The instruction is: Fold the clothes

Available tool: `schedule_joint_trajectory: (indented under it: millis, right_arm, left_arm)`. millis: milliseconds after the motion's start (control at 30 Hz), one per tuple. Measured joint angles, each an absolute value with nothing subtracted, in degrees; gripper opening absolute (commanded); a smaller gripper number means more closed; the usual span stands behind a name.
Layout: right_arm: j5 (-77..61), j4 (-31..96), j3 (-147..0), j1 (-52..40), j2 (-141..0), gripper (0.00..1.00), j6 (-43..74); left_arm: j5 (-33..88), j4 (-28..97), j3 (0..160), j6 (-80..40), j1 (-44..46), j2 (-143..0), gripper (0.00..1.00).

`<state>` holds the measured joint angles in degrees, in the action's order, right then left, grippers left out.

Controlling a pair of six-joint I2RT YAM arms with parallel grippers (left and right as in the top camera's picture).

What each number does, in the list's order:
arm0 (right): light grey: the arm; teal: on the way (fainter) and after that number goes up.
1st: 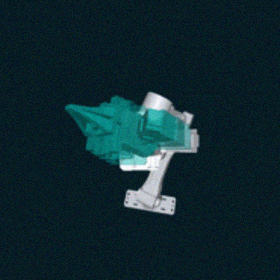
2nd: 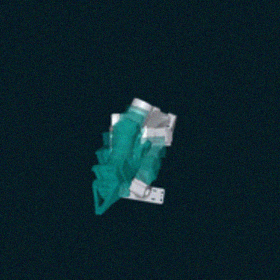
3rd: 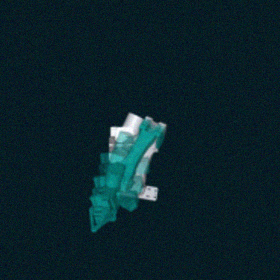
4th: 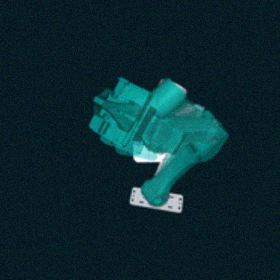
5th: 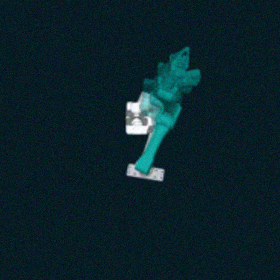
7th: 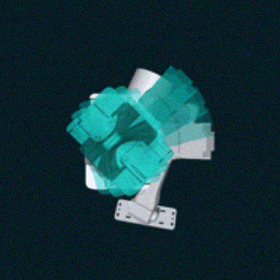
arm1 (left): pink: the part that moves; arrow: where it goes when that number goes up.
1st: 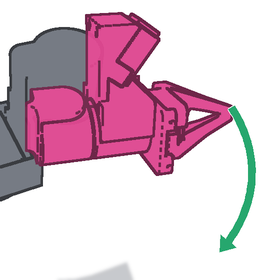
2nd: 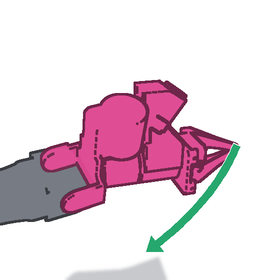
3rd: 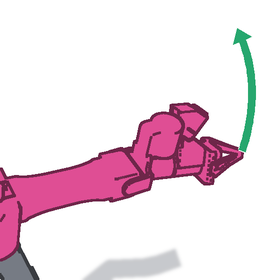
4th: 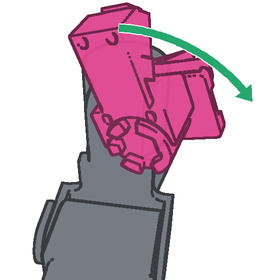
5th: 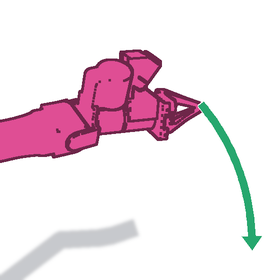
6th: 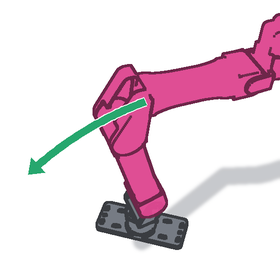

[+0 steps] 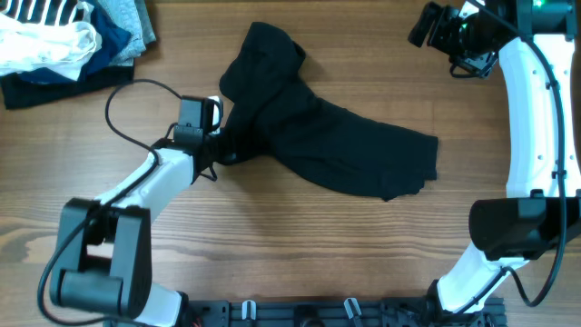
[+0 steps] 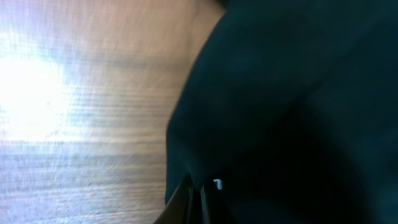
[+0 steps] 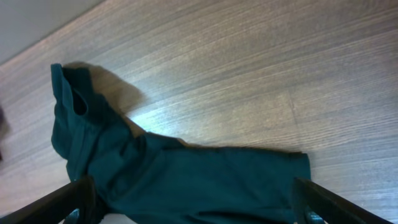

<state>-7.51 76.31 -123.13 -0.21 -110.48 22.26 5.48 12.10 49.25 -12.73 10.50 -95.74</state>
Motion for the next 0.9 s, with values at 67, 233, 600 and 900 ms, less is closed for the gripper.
schedule_joint_trajectory:
  millis: [67, 233, 600, 900]
  right_arm:
    - [-7.51, 76.73, -123.13, -0.62, -110.48, 1.00, 22.26]
    - [-7.51, 77.49, -123.13, -0.97, -110.48, 1.00, 22.26]
    - [-8.14, 86.13, -117.51, -3.77, -110.48, 1.00, 22.24]
    - [-9.39, 82.61, -102.85, -8.49, -110.56, 0.99, 23.83]
  left_arm:
    - [6.35, 12.01, 50.13, -12.73, 10.50, -93.43, 0.04]
    - [7.42, 11.99, 51.18, -12.73, 10.50, -86.96, 0.04]
    - [6.90, 10.07, 51.40, -14.79, 10.46, -66.39, 0.04]
    - [-6.13, 15.11, 51.51, -16.95, 10.04, -59.24, 0.04]
